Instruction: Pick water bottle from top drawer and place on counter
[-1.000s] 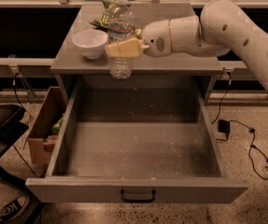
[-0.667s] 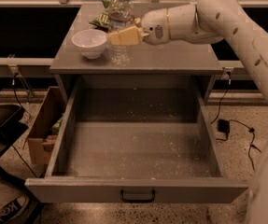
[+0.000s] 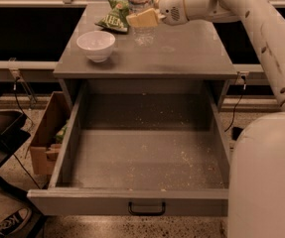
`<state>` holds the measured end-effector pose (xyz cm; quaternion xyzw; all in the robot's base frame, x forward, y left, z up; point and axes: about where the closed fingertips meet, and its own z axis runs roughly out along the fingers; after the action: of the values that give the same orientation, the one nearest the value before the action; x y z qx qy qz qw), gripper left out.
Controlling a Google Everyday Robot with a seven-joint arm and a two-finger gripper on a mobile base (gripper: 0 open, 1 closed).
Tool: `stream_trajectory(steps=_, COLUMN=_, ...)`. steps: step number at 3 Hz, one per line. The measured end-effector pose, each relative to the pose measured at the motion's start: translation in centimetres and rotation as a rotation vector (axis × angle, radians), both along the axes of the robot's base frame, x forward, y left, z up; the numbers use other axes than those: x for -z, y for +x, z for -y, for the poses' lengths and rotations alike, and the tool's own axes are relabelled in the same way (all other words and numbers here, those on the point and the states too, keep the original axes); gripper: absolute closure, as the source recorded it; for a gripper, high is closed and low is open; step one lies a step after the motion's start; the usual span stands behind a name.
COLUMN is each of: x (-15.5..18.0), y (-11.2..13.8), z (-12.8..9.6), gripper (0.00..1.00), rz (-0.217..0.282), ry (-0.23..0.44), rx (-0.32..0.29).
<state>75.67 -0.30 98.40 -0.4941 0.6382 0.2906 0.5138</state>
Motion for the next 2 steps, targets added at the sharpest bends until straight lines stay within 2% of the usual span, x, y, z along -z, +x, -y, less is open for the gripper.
stream_trajectory(steps=1, x=0.8, y=2.2, z=3.4, gripper=1.00, rz=0.065, ry=-0.041, rx=0.120)
stream_trajectory(steps=2, x=2.9, y=3.9, z=7.5, gripper=1.00, rz=0.058, ry=-0.026, rx=0.264)
